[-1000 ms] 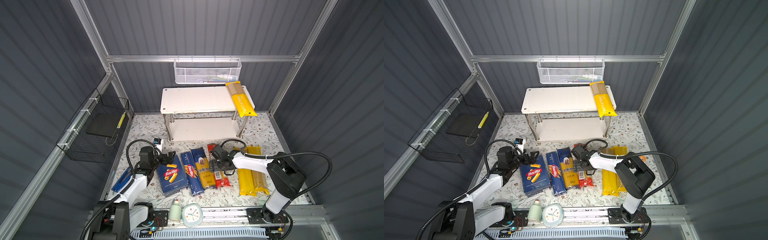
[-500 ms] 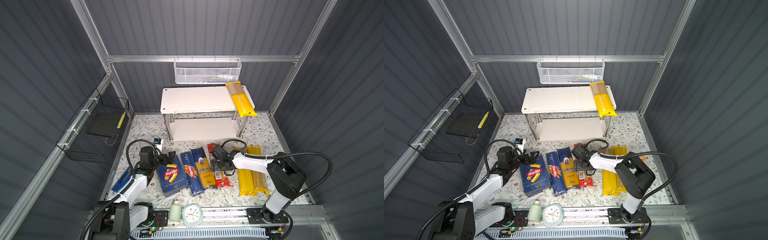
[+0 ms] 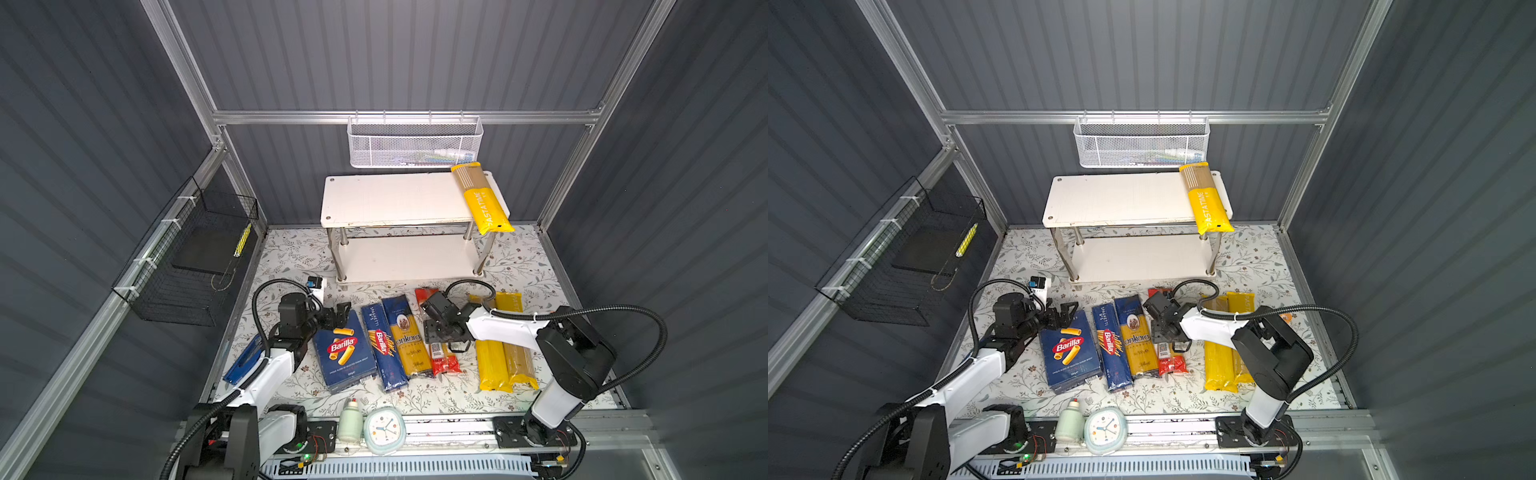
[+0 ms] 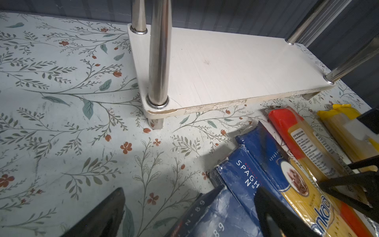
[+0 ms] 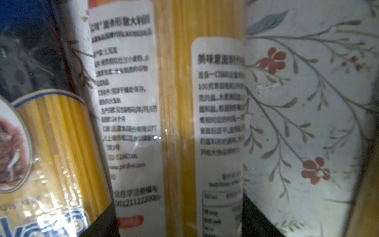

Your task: Place and organize the pasta boxes and bags onto the shelf

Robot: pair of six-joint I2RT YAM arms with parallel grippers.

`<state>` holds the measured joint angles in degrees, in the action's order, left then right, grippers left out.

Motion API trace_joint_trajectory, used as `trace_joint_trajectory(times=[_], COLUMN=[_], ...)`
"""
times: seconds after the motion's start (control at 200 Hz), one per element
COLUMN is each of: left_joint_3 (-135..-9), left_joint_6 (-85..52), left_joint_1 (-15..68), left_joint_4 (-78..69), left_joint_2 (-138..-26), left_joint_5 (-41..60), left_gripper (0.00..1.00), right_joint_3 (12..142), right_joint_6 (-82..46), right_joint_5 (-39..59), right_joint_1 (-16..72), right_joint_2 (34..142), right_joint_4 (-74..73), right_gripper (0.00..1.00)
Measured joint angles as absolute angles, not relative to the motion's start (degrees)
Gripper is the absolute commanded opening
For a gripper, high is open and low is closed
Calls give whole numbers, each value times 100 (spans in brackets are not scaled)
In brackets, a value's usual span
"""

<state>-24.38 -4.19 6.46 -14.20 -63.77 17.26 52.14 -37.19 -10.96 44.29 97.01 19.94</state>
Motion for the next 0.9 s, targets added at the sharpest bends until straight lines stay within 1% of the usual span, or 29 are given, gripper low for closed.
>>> trace_joint_trajectory(times=[0.125, 0.41, 0.58, 0.9], left_joint_3=[-2438, -2438, -2438, -2438], left_joint_6=[-419, -419, -419, -419], left_joint_1=[646, 646, 646, 646], left_joint_4=[-1420, -1420, -1420, -1420], left_joint_2=[-6377, -6377, -6377, -6377], left_joint_5=[1726, 1726, 1726, 1726], left_gripper=[99, 99, 99, 99], right_joint_3=[5203, 5078, 5081, 4989], right_joint_6=[-3721, -3728, -3734, -3747], right_joint_5=[-1094, -1085, -1092, -1085], right_joint_1=[4429, 4429, 4429, 4429], right_joint_2=[9690, 9583, 9572, 9382], right_joint_4=[1981, 1826, 1828, 1822], right_gripper=[65, 53, 51, 42])
